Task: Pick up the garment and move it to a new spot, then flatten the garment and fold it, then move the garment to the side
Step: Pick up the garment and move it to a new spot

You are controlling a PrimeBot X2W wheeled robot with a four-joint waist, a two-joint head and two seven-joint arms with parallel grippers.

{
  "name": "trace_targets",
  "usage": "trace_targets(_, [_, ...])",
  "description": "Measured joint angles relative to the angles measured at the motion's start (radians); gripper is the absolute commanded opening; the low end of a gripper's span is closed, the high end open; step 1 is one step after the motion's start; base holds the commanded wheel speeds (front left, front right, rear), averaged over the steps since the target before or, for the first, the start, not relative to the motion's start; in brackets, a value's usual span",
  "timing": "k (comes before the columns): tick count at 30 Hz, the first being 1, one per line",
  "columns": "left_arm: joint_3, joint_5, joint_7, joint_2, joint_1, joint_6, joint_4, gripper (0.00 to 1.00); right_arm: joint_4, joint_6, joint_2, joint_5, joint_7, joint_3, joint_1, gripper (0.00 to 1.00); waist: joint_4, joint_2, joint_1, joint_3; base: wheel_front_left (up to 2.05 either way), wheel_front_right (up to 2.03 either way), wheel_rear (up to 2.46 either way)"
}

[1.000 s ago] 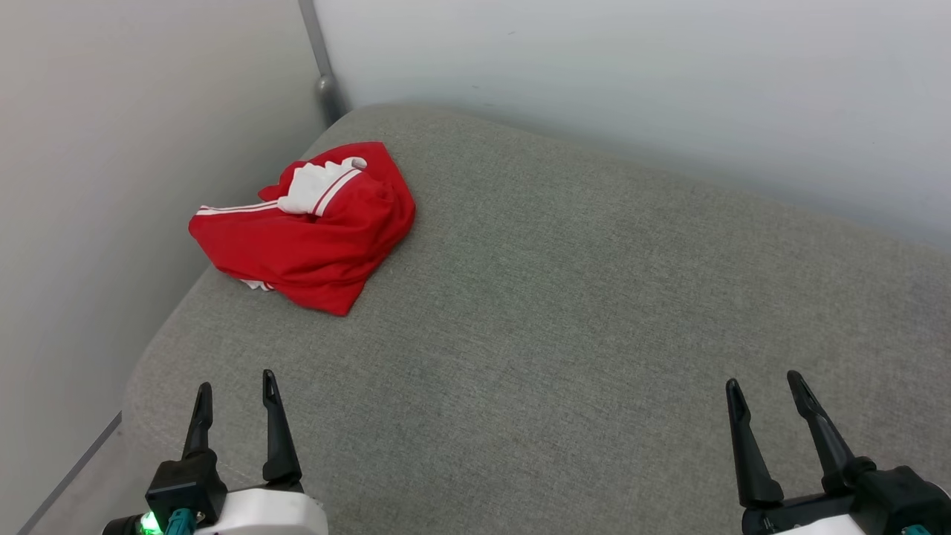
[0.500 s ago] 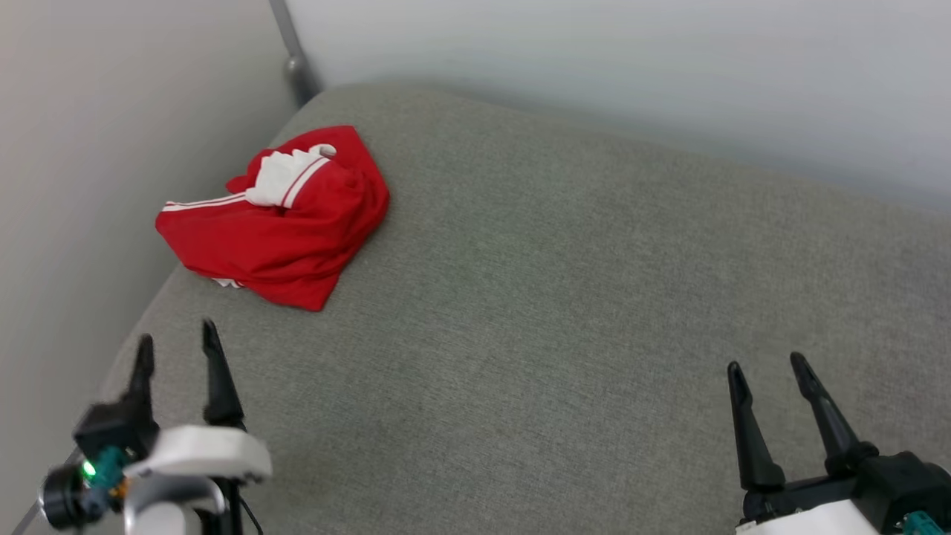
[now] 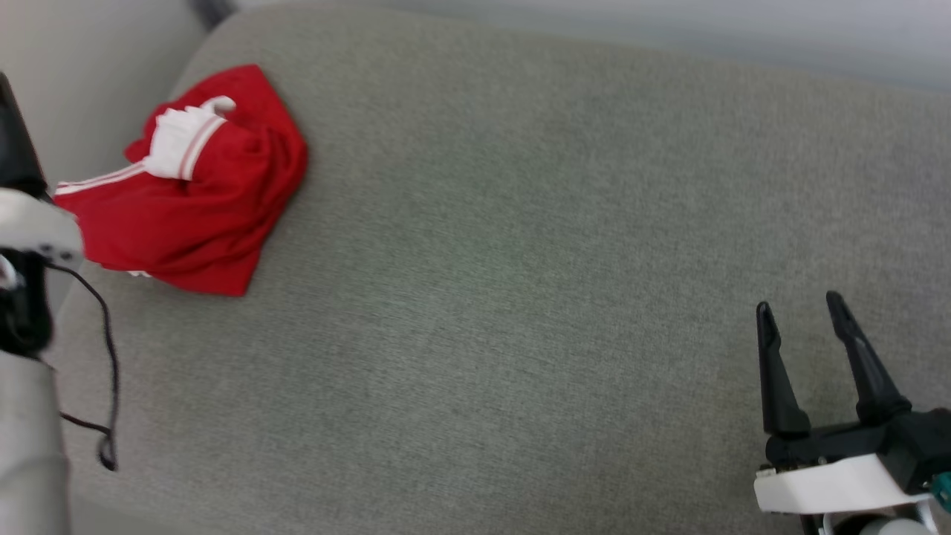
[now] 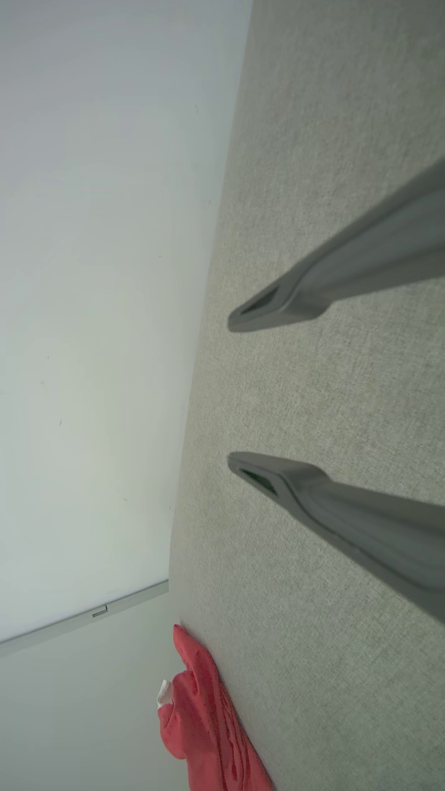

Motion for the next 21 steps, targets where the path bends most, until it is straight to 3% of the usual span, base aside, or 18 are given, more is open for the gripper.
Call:
trace_targets(5, [-0.017,-0.040,0.170,0.093,-0.159,-0.032,0.127,1.00,-0.017,0.000,0.000,-0.020,0.000,-0.008,-0.039,1.00,-0.033,0.0000,0.0000,0.077,0.00,0.00,0.00])
trace_targets(11, [-0.133,-0.124,0.494,0.185,-0.297,-0.056,0.241,1.00,-0.030,0.000,0.000,-0.038,0.000,-0.016,-0.083,1.00,-0.075,0.0000,0.0001,0.152,0.00,0.00,0.00])
trace_targets(17, [-0.303,-0.374,0.913,0.288,-0.316,-0.058,0.216,1.00,-0.049,0.000,0.000,-0.046,0.000,-0.015,-0.115,1.00,-0.127,0.0000,0.0001,0.211,0.00,0.00,0.00])
trace_targets(21, [-0.350,-0.456,1.020,0.372,-0.308,-0.058,0.171,1.00,-0.056,0.000,0.000,-0.053,0.000,-0.019,-0.124,1.00,-0.154,0.0000,0.0001,0.255,0.00,0.00,0.00])
